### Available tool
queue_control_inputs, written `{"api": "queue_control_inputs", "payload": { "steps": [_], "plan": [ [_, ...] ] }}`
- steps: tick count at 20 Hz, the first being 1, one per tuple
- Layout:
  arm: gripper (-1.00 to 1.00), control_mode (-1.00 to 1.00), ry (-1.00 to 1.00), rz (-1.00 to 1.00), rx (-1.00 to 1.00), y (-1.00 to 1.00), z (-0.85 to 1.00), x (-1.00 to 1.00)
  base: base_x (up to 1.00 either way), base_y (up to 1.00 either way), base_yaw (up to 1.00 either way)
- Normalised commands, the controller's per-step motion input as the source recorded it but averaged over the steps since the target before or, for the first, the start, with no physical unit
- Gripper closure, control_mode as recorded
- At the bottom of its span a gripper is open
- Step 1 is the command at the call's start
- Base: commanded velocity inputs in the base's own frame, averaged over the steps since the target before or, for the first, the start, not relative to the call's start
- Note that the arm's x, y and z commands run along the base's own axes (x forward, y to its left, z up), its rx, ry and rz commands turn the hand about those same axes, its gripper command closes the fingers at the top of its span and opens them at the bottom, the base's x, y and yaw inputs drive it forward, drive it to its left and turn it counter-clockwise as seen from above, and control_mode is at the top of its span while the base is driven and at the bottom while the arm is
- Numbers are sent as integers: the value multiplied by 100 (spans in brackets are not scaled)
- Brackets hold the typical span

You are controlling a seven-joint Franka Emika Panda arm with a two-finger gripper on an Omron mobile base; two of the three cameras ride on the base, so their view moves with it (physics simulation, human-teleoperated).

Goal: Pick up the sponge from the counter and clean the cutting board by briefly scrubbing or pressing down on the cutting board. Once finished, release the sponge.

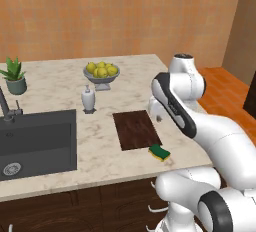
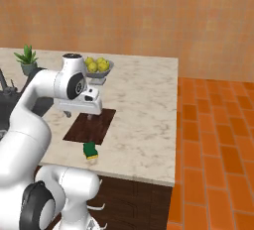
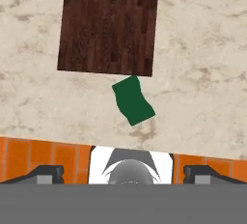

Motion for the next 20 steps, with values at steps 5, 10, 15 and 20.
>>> {"api": "queue_control_inputs", "payload": {
  "steps": [5, 10, 15, 20],
  "plan": [
    [-100, -100, 6, 2, 0, 0, -28, 0, 0, 0, 0],
    [-100, -100, 9, 1, 0, 6, -43, 7, 0, 0, 0],
    [-100, -100, 20, 1, -1, 8, -44, 5, 0, 0, 0],
    [-100, -100, 12, 3, 0, 1, -54, 13, 0, 0, 0]
  ]
}}
